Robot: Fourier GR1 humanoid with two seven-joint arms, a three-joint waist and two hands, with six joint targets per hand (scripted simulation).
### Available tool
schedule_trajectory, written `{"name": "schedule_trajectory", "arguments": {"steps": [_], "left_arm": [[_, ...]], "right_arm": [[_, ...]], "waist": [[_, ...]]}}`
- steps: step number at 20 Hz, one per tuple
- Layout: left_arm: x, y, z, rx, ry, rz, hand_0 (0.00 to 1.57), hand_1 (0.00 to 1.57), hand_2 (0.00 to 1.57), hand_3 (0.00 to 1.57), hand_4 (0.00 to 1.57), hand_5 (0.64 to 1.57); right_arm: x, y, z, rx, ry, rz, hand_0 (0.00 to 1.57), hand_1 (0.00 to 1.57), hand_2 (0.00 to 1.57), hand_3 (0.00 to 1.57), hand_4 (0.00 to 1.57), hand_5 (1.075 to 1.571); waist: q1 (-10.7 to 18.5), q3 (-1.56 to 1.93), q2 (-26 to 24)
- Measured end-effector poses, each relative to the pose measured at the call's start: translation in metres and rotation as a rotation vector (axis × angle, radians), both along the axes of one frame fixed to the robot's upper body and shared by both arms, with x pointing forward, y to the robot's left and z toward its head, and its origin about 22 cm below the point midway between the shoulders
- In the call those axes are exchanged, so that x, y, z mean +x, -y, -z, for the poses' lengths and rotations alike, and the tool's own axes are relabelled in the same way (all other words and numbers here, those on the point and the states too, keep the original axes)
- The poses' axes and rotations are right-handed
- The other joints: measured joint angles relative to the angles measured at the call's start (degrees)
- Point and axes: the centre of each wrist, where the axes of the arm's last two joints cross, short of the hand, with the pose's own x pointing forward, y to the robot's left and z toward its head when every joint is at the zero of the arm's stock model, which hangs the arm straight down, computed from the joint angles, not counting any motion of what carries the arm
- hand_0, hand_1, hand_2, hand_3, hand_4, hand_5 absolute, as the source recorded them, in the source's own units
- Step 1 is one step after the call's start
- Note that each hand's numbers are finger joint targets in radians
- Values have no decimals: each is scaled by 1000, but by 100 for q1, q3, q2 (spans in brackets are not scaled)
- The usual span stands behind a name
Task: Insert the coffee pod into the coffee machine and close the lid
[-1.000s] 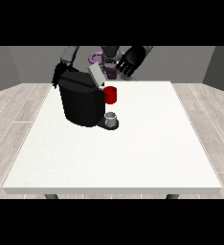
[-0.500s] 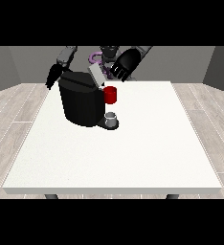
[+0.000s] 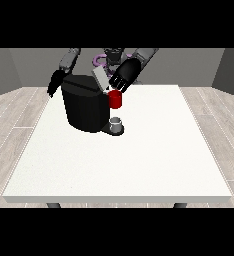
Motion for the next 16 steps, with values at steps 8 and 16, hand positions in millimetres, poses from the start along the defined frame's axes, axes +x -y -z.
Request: {"name": "schedule_trajectory", "arguments": {"steps": [8, 16], "left_arm": [[2, 6, 5, -6, -22, 33, 1192, 1192, 1248, 1202, 420, 1571], [4, 12, 8, 1, 1, 21, 1231, 1231, 1267, 1211, 389, 1571]], "right_arm": [[1, 4, 6, 7, 2, 29, 0, 0, 0, 0, 100, 1571], [4, 7, 2, 7, 3, 30, 0, 0, 0, 0, 0, 1571]], "waist": [[101, 0, 60], [47, 0, 98]]}}
